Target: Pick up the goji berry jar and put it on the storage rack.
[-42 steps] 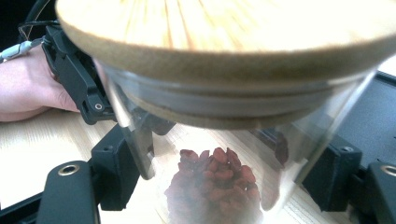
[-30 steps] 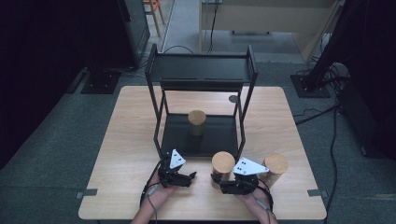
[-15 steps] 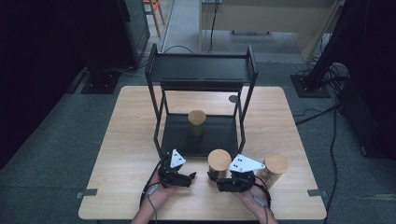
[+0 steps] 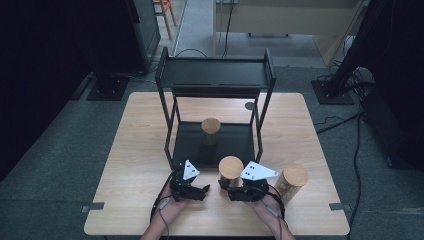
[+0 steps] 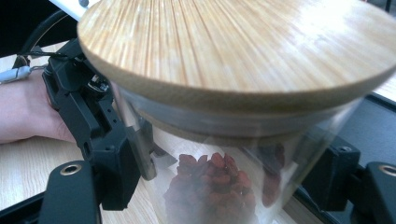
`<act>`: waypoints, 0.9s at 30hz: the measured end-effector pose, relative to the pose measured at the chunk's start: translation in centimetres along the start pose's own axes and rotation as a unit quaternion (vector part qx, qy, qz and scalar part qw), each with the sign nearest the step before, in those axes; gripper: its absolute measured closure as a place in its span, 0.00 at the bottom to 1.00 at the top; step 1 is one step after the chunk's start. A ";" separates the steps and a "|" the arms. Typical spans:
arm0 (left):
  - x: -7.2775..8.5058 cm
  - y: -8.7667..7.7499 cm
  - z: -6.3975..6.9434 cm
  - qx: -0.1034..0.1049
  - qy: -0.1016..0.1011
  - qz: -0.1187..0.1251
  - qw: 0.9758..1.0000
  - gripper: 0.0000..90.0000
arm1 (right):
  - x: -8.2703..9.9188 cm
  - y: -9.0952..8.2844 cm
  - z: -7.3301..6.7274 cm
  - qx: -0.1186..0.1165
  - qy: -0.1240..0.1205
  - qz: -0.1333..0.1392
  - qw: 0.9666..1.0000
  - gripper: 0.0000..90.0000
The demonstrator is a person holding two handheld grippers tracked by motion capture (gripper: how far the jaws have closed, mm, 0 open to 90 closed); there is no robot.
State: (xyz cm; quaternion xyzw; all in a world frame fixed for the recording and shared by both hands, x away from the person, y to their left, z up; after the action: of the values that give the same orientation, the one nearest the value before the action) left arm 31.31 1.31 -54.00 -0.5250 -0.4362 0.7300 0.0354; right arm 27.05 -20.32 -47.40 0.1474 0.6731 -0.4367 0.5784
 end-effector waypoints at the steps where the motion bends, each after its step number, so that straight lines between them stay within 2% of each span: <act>1: 0.0 0.0 0.0 0.000 -0.001 0.000 1.000 0.11 | 0.0 0.1 0.0 0.001 0.002 0.000 1.000 0.28; 4: 0.0 0.0 -0.1 0.003 -0.004 -0.001 1.000 0.11 | -0.2 0.2 0.0 0.010 -0.006 0.002 1.000 0.28; 11: 0.0 0.0 -0.2 0.002 -0.007 -0.001 1.000 0.11 | -0.7 0.4 0.1 0.012 -0.006 0.002 1.000 0.28; 17: 0.0 0.0 -0.2 0.001 -0.007 -0.002 1.000 0.11 | -1.1 0.6 0.2 0.006 0.005 0.009 1.000 0.28; 20: 0.0 0.0 -0.2 -0.005 -0.014 -0.001 1.000 0.11 | -1.4 0.8 0.2 0.004 0.007 0.009 1.000 0.28; 27: 0.0 0.0 -0.3 -0.012 -0.021 0.000 1.000 0.11 | -2.2 1.4 0.2 0.002 0.001 0.008 1.000 0.28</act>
State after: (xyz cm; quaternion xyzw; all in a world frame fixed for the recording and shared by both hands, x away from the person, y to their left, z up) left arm 31.51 1.53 -54.01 -0.5101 -0.4459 0.7352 0.0203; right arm 28.76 -19.00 -45.98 0.1539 0.6716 -0.4334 0.5808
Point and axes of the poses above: each handheld gripper's, and its own axes: y roughly forward along the jaws, x roughly out of its underside, z roughly to its right, the point moved 2 cm from there along y, roughly forward along the jaws, and after that the axes turned 8 degrees about x, right-handed, at the moved point
